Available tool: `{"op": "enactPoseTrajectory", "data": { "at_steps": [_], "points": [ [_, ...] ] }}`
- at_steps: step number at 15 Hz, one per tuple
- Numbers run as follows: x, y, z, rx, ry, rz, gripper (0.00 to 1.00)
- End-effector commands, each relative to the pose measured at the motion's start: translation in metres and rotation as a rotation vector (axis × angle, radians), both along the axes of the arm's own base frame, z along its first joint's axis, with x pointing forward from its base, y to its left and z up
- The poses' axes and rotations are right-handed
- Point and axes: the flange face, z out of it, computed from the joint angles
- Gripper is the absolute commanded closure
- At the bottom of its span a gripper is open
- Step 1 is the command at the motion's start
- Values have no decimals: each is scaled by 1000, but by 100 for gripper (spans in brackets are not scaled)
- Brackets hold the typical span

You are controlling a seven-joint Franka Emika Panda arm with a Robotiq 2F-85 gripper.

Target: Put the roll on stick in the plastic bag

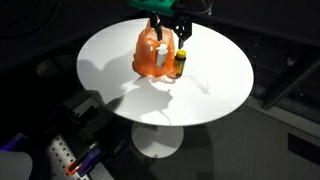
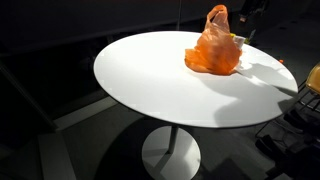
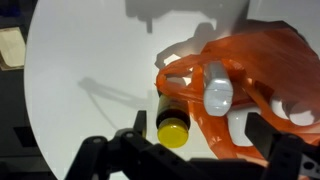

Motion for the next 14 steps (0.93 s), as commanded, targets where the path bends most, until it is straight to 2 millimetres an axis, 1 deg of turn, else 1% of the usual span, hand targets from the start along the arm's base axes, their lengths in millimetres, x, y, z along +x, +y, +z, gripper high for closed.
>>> {"op": "enactPoseTrajectory", "data": {
  "at_steps": [1, 5, 8, 9, 10, 12, 14],
  "points": [
    [-5, -17, 32, -60, -9, -31, 0],
    [-10, -34, 62, -150, 8, -79, 0],
    [-13, -41, 78, -184, 21, -101, 0],
    [-14, -42, 80, -186, 27, -100, 0],
    [-11, -38, 69, -163, 18, -78, 0],
    [-13, -40, 73, -165, 21, -83, 0],
    [-13, -40, 73, -165, 22, -83, 0]
  ]
}}
